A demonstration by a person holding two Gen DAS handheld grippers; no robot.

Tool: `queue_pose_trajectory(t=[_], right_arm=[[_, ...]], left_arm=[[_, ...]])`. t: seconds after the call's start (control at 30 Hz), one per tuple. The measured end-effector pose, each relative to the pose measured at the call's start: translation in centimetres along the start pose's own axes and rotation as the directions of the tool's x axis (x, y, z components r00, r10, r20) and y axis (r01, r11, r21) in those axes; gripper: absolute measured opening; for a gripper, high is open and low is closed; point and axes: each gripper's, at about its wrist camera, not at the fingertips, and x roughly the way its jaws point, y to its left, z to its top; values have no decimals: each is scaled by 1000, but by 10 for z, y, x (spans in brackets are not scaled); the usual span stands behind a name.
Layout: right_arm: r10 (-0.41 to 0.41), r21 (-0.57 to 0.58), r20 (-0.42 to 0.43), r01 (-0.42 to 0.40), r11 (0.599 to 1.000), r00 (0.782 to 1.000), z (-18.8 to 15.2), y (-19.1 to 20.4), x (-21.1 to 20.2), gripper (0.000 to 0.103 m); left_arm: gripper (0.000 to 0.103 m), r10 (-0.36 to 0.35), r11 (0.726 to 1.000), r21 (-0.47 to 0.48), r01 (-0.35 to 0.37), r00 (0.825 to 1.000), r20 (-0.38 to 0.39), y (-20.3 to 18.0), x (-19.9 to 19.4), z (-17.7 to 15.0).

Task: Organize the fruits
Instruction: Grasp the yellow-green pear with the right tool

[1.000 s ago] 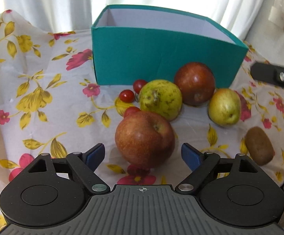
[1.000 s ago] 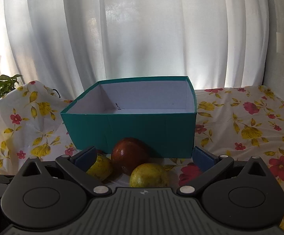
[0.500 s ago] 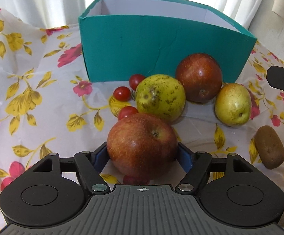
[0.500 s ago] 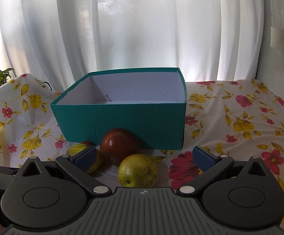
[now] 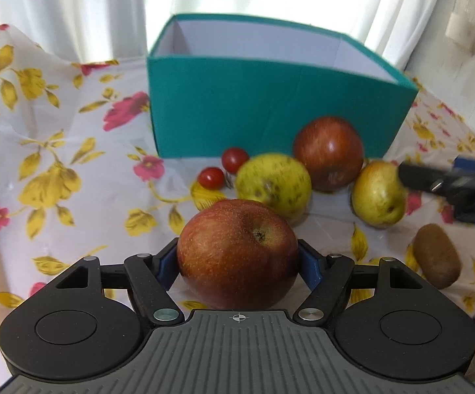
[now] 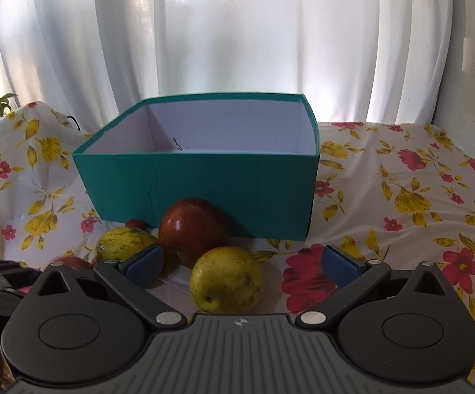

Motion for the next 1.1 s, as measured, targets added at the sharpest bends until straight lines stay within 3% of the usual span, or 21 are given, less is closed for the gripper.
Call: queue_pose_trajectory(t=[0.27, 0.83, 0.9, 1.1], right_arm=[[-52, -37, -108, 49, 998, 993, -8, 16, 33, 102], [-65, -38, -178, 59, 998, 982, -10, 24, 69, 73], [-62, -37, -186, 56, 998, 981, -10, 24, 73, 65], [-53, -15, -171, 51, 999, 984, -12, 22, 74, 63]], left_arm=[[77, 0, 1000, -16, 0, 1000, 14, 4, -20, 2], [77, -12, 1000, -22, 12, 1000, 6, 7, -22, 4], [77, -13, 1000, -22, 13, 1000, 4, 7, -22, 4], [77, -6, 1000, -15, 6, 1000, -4, 5, -23, 4]])
